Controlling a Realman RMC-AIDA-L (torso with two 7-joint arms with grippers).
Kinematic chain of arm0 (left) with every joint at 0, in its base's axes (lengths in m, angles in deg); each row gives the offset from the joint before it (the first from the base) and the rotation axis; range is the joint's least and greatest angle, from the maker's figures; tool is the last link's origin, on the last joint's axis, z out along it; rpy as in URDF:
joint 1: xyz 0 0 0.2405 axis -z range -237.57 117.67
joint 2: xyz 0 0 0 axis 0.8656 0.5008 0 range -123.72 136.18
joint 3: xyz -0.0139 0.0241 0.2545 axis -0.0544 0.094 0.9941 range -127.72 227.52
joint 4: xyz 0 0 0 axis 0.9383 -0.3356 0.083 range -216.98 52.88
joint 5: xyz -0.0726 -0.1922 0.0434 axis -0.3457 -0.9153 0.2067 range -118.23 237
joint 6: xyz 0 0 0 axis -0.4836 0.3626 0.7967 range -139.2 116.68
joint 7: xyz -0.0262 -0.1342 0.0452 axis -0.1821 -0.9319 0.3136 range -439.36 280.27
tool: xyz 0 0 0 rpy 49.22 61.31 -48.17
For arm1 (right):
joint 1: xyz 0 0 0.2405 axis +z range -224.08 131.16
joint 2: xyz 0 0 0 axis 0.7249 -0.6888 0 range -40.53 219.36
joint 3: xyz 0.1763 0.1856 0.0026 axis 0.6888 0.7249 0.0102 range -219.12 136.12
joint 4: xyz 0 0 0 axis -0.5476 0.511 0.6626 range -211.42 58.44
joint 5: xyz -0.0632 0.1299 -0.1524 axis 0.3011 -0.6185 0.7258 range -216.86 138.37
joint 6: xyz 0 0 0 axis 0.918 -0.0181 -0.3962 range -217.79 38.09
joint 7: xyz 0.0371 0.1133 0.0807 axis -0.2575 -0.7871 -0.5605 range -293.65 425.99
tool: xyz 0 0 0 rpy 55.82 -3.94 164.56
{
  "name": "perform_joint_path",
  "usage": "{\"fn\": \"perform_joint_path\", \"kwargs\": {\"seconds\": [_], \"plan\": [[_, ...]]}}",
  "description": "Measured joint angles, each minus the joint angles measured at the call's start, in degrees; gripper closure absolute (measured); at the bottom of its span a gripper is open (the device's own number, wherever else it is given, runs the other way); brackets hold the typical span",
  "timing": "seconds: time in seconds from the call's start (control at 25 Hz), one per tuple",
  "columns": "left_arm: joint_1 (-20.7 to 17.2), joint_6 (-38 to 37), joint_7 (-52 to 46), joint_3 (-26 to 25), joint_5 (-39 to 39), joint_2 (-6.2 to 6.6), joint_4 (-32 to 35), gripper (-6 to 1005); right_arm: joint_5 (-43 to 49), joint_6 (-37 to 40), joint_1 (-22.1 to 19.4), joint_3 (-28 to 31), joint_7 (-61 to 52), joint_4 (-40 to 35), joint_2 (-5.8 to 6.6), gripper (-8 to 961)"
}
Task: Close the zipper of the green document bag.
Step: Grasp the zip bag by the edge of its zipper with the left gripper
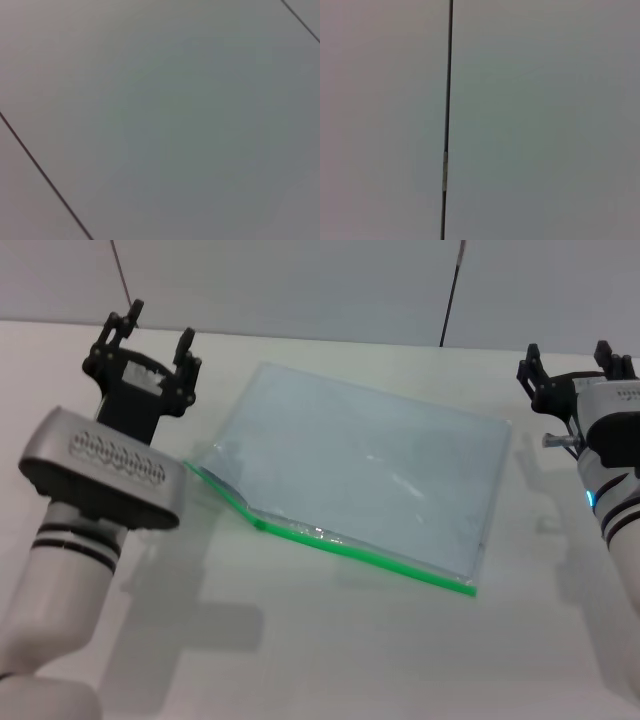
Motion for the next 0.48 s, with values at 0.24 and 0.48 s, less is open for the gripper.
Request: {"fn": "perform_joint_path", "kwargs": {"seconds": [0.24,0.48], "plan": [[-3.77,4.98,10.98,0.00,-0.09,-0.07,5.43,414,-0.10,-0.05,-0.08,0.00,0.01,0.22,0.03,120],[-5.72,7.24,18.46,-0.01,-1.59,0.06,8.52,414,-0.24,-0.03,-0.19,0.00,0.14,0.28,0.03,121]]}}
